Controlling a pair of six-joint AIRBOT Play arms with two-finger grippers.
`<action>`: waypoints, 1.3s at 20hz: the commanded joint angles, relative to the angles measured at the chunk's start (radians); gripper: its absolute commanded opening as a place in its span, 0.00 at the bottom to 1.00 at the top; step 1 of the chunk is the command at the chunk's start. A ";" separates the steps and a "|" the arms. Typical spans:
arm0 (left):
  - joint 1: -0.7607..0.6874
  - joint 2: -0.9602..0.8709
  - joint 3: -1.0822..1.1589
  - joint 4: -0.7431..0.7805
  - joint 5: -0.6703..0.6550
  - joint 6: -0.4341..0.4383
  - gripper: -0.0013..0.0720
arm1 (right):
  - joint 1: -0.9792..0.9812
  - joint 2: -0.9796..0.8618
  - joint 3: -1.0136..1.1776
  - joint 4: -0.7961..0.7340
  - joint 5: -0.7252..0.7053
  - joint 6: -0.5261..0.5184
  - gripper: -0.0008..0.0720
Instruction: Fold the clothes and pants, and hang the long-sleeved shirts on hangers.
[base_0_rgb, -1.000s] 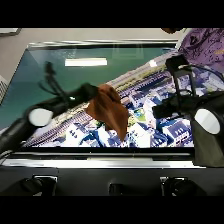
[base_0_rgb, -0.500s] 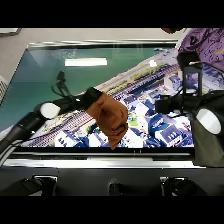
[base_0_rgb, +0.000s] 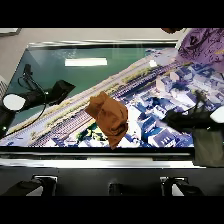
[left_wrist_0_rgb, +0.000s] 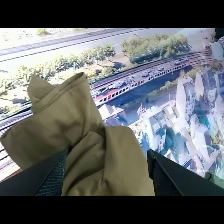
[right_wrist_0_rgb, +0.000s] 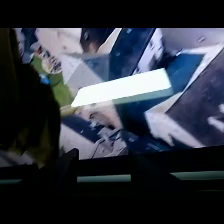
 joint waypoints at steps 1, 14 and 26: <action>0.032 0.004 0.000 0.013 -0.011 0.012 0.80 | 0.006 -0.008 -0.296 0.419 -0.143 -0.174 0.59; 0.033 -0.040 0.000 0.029 -0.014 0.008 0.80 | 0.513 -0.354 -0.332 0.926 -0.604 -0.448 0.67; 0.086 -0.240 0.000 0.016 -0.169 -0.014 0.81 | 0.513 -0.370 -0.321 0.922 -0.573 -0.426 0.05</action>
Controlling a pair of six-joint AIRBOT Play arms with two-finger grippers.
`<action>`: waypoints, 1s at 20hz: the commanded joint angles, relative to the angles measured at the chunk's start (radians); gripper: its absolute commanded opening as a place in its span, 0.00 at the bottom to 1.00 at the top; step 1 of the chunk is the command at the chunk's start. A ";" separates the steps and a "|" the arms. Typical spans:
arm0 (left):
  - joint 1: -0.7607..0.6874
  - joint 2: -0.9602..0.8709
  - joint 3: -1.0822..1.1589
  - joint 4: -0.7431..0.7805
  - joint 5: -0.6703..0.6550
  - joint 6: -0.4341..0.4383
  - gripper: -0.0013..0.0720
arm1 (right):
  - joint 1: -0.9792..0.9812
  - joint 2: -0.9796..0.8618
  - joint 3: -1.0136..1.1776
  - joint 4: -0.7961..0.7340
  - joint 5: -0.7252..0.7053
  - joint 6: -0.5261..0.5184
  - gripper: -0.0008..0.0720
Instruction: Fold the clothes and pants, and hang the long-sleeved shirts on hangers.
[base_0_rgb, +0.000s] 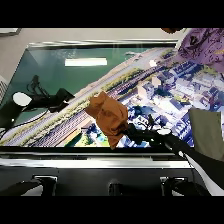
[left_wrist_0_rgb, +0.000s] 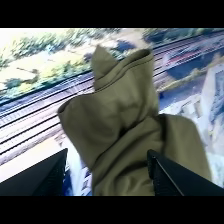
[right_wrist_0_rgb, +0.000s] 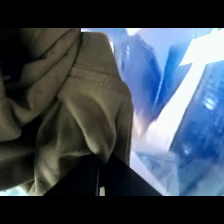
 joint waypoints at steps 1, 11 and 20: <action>0.009 -0.116 0.000 -0.027 -0.030 0.023 0.80 | 0.001 0.000 0.001 0.005 0.052 0.012 0.05; 0.009 -0.333 0.001 -0.373 0.025 0.357 0.80 | 0.001 0.000 0.001 0.005 0.073 0.027 0.05; -0.034 -0.416 0.066 -0.396 0.037 0.388 0.74 | 0.001 0.000 0.001 0.005 0.083 0.027 0.05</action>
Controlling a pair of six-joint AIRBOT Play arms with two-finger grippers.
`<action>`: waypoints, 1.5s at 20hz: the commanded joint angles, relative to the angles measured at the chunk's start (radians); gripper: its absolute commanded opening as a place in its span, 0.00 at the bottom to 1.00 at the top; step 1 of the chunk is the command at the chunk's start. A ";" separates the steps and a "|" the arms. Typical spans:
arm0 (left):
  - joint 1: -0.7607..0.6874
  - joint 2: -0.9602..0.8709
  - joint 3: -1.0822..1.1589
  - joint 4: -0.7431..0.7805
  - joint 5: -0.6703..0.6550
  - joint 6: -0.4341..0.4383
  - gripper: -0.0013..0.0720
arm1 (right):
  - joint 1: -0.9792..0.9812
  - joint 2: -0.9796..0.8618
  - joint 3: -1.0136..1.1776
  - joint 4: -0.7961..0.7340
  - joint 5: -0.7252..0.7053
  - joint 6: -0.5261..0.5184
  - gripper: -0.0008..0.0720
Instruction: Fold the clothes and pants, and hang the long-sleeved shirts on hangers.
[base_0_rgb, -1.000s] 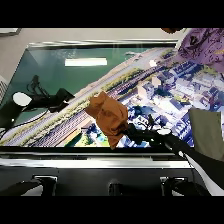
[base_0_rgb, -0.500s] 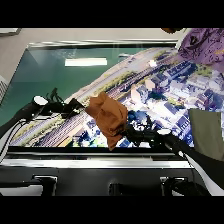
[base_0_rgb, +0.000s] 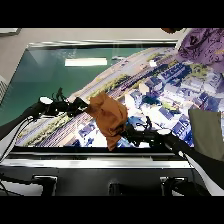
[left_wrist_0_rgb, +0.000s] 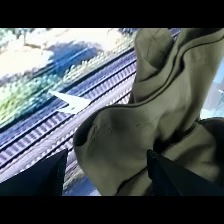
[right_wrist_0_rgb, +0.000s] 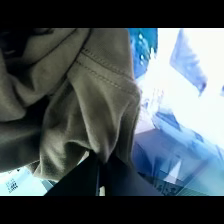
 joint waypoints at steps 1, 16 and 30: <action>-0.025 -0.035 0.020 -0.010 0.001 0.011 0.74 | 0.001 0.000 0.001 0.000 0.002 0.000 0.05; 0.101 0.237 0.442 0.021 -0.087 0.138 0.03 | -0.282 0.470 0.299 -0.595 -0.023 0.229 0.04; 0.233 1.065 0.498 0.581 -0.087 -0.307 0.03 | -0.381 0.724 1.217 -1.233 0.319 0.349 0.04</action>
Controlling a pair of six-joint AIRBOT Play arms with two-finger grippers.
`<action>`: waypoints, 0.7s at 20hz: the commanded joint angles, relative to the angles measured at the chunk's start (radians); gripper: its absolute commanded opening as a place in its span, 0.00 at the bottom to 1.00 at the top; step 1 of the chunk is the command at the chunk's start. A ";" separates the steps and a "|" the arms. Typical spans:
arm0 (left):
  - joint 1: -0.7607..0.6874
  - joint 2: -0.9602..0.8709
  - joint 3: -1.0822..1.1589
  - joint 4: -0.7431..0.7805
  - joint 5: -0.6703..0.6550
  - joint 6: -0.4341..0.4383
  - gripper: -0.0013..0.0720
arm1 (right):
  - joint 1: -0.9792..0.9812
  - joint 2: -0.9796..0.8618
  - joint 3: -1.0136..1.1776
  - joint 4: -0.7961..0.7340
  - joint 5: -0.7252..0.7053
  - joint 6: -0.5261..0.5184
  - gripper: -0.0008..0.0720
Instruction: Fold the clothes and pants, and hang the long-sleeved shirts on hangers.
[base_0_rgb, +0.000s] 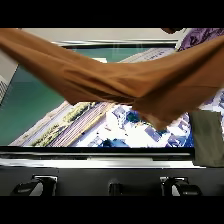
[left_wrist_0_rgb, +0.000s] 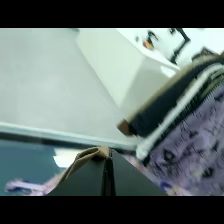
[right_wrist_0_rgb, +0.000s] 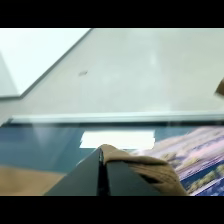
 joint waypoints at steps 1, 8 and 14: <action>0.006 0.168 0.002 0.313 0.005 -0.239 0.03 | -0.002 0.042 0.127 -0.132 0.021 0.097 0.04; 0.006 0.008 -0.055 0.406 -0.077 -0.270 0.03 | -0.002 -0.224 0.127 -0.120 0.095 0.222 0.04; -0.010 -0.487 -0.104 0.406 -0.011 -0.181 0.03 | 0.027 -0.782 0.127 -0.020 0.160 0.301 0.04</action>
